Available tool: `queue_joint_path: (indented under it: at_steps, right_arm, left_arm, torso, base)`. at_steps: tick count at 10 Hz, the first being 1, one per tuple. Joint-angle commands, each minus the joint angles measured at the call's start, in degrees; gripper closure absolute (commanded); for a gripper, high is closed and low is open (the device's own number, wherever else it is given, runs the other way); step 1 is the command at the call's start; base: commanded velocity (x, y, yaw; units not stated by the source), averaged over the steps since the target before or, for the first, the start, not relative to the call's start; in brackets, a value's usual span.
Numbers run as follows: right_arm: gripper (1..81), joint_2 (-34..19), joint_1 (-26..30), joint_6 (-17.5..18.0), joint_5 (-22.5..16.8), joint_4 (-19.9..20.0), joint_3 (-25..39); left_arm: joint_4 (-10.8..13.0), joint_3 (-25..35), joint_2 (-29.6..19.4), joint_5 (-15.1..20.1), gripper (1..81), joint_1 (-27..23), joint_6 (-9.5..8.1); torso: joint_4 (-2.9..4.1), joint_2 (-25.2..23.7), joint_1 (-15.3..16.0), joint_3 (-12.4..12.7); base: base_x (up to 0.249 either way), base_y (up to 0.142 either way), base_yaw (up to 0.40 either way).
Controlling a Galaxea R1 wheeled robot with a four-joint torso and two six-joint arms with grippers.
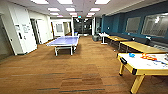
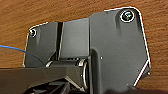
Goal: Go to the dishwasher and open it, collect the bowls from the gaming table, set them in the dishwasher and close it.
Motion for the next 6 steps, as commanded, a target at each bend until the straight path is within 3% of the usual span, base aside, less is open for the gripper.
queue_joint_path:
  at_steps: [1, 6]
  right_arm:
    - [1.0, 0.2, 2.8, -0.1, -2.9, -0.1, 0.3]
    - [1.0, 0.2, 2.8, -0.2, -2.9, -0.1, 0.2]
  left_arm:
    - [-0.1, -0.2, 0.2, 2.9, 1.0, -3.1, 0.52]
    - [-0.1, -0.2, 0.1, 2.9, 1.0, -3.0, 0.17]
  torso:
    - [0.00, 0.0, 0.0, 0.0]
    - [0.00, 0.0, 0.0, 0.0]
  base:
    - [0.244, 0.000, 0.000]
    - [0.250, 0.000, 0.000]
